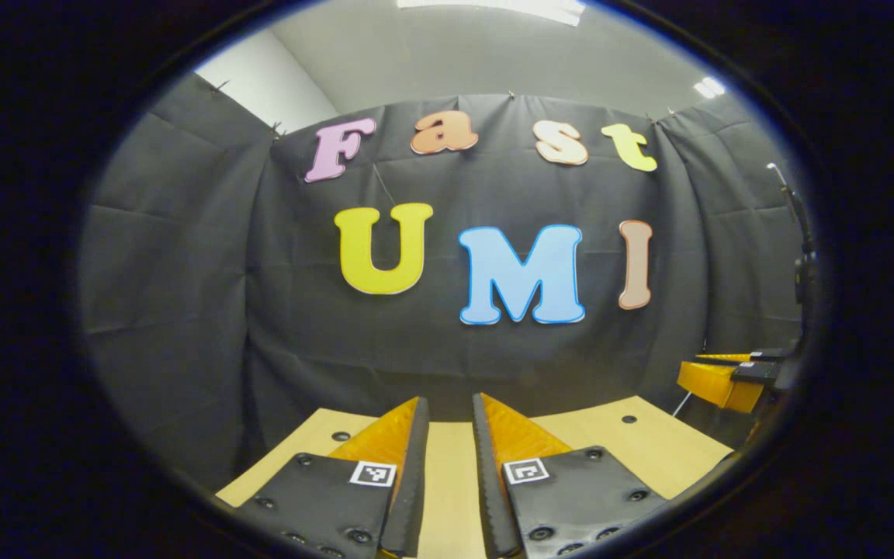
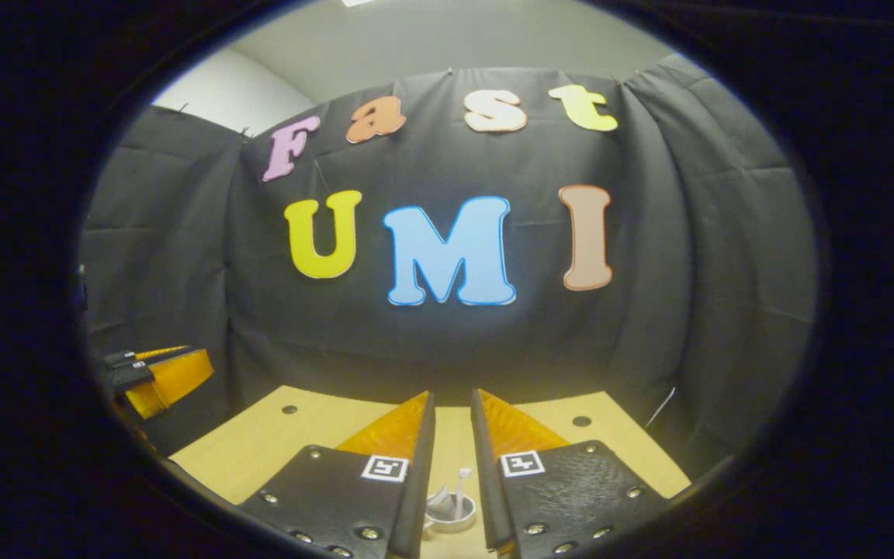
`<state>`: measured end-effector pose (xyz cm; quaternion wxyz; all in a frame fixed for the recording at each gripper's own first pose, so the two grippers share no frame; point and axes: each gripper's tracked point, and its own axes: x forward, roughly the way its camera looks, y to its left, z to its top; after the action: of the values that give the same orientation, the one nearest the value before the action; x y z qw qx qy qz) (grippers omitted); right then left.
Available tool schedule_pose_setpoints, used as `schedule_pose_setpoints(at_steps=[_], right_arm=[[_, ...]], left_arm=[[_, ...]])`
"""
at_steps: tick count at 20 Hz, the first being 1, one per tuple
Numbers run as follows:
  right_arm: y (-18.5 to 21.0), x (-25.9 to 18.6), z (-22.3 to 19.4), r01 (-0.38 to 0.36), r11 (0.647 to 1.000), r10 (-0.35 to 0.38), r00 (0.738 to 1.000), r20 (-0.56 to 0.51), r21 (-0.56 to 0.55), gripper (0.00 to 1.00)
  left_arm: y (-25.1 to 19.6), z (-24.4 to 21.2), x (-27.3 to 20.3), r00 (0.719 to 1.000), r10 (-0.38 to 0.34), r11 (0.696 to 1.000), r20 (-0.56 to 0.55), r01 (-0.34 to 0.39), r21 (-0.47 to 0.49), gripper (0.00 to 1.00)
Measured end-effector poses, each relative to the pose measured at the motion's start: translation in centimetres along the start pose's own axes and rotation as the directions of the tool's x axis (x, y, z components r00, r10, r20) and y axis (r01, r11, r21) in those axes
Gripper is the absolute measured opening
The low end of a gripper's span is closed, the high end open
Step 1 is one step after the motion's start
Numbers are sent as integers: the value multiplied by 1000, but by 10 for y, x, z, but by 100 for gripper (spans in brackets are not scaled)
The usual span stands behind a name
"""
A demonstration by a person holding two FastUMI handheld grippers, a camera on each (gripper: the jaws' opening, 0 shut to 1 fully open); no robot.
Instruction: Put the toothbrush and toothpaste on the desktop into the cup, then pick up the cup and place it on the coaster on the desktop.
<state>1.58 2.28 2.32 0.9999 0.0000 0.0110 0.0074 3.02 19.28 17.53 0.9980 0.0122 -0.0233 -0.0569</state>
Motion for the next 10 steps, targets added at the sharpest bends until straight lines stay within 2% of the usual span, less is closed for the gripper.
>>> schedule_pose_setpoints(at_steps=[3, 9, 10], right_arm=[[16, 1, 14, -26, 999, 27, 999, 42, -28, 29], [34, 7, 14, -60, 998, 60, 997, 48, -3, 29], [35, 8, 14, -61, 998, 61, 997, 49, 2, 29]], left_arm=[[3, 4, -4, 1000, 13, 1000, 14, -13, -5, 39], [21, 7, -9, 999, 49, 999, 19, -49, 13, 39], [22, 7, -10, 999, 51, 999, 18, -51, 15, 34]])
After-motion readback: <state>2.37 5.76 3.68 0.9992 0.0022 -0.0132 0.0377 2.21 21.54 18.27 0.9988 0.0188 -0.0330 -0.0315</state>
